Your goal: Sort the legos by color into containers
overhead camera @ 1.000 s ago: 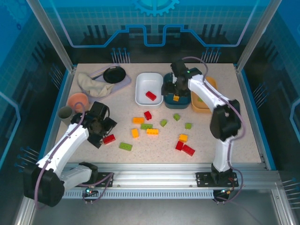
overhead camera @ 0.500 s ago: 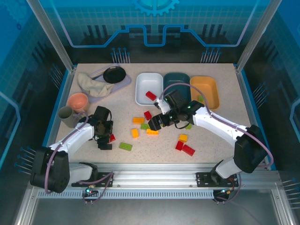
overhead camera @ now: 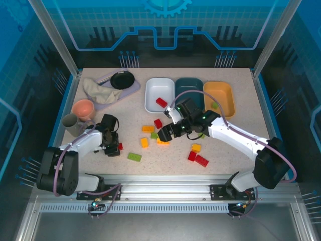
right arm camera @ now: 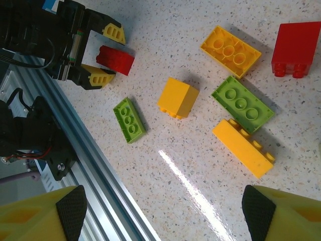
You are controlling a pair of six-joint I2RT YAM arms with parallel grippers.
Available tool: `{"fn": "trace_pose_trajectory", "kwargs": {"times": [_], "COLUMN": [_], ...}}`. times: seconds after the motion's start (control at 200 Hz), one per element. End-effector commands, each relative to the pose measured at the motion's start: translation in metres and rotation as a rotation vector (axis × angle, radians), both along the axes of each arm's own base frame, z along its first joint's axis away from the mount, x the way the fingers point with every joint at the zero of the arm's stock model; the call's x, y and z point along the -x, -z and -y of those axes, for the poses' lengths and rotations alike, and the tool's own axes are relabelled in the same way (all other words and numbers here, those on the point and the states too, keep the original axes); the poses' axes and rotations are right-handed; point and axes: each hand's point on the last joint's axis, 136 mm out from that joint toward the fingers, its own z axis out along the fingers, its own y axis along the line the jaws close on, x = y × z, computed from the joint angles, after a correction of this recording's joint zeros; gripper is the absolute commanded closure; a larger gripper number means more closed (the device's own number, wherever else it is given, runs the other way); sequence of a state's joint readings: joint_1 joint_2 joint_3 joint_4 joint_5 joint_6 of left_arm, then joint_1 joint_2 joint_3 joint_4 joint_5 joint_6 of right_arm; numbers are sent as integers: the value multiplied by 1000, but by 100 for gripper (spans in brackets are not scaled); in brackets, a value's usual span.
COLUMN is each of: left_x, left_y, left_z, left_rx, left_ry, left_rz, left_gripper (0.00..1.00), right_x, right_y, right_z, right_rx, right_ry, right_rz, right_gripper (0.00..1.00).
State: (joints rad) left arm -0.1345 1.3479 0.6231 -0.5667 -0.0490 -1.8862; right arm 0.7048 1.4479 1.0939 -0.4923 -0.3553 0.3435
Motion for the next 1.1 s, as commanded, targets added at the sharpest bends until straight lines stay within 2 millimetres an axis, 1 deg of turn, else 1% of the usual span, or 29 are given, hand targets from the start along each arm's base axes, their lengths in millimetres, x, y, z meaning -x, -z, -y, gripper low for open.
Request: {"fn": "trace_pose_trajectory", "kwargs": {"times": [0.0, 0.09, 0.145, 0.18, 0.225, 0.285, 0.335, 0.365, 0.395, 0.45, 0.53, 0.65, 0.72, 0.755, 0.82, 0.91, 0.92, 0.935, 0.96, 1.0, 1.005, 1.05, 1.095], "left_x": [12, 9, 5, 3, 1, -1, -1, -2, -3, -9, -23, -57, -80, -95, -123, -157, -160, -167, -175, -189, -190, -205, -218], "left_y": [15, 18, 19, 19, 20, 20, 18, 17, 14, 5, -14, -51, -74, -87, -110, -136, -135, -142, -144, -153, -151, -155, -152], "left_z": [-6, -5, -5, -5, -5, -5, -5, -5, -5, -7, -8, -3, 5, 11, 27, 58, 62, 67, 77, 91, 92, 108, 121], "left_rx": [-8, -2, 1, 4, 0, 2, 2, 0, -4, -20, -46, -86, -110, -123, -145, -159, -159, -163, -161, -165, -163, -155, -149], "left_ry": [-18, -8, -4, -6, 28, 38, 47, 56, 65, 99, 165, 309, 410, 465, 585, 749, 768, 792, 834, 889, 897, 948, 993], "left_rz": [-54, -48, -39, -32, -27, -28, -29, -31, -26, -9, 28, 125, 194, 236, 316, 386, 383, 402, 408, 431, 426, 442, 437], "left_gripper": [41, 41, 43, 48, 61, 74, 84, 88, 90, 90, 90, 90, 90, 90, 90, 90, 90, 90, 90, 90, 91, 91, 91], "right_x": [0, -2, -2, -3, -3, -3, -3, -4, -4, -7, -11, -26, -37, -44, -56, -72, -74, -76, -80, -84, -84, -88, -91], "right_y": [-11, -12, -12, -13, -13, -14, -14, -16, -17, -23, -33, -50, -58, -61, -66, -67, -67, -68, -69, -71, -71, -75, -78], "right_z": [-13, -15, -16, -17, -17, -17, -16, -15, -14, -11, -6, 7, 19, 26, 38, 56, 59, 61, 66, 72, 73, 80, 85], "right_rx": [-39, -40, -41, -42, -42, -42, -39, -38, -37, -37, -39, -58, -71, -76, -106, -159, -164, -176, -189, -213, -214, -236, -245], "right_ry": [-26, -27, -26, -26, -23, -20, -14, -7, -3, 11, 40, 119, 182, 224, 295, 402, 414, 429, 457, 495, 500, 538, 570], "right_rz": [-1, 1, 0, 0, 2, 3, 6, 10, 17, 39, 68, 111, 124, 129, 132, 115, 114, 117, 121, 139, 140, 168, 194], "right_gripper": [16, 17, 17, 17, 18, 18, 18, 18, 18, 19, 19, 19, 19, 19, 19, 19, 19, 19, 19, 19, 19, 18, 18]}}
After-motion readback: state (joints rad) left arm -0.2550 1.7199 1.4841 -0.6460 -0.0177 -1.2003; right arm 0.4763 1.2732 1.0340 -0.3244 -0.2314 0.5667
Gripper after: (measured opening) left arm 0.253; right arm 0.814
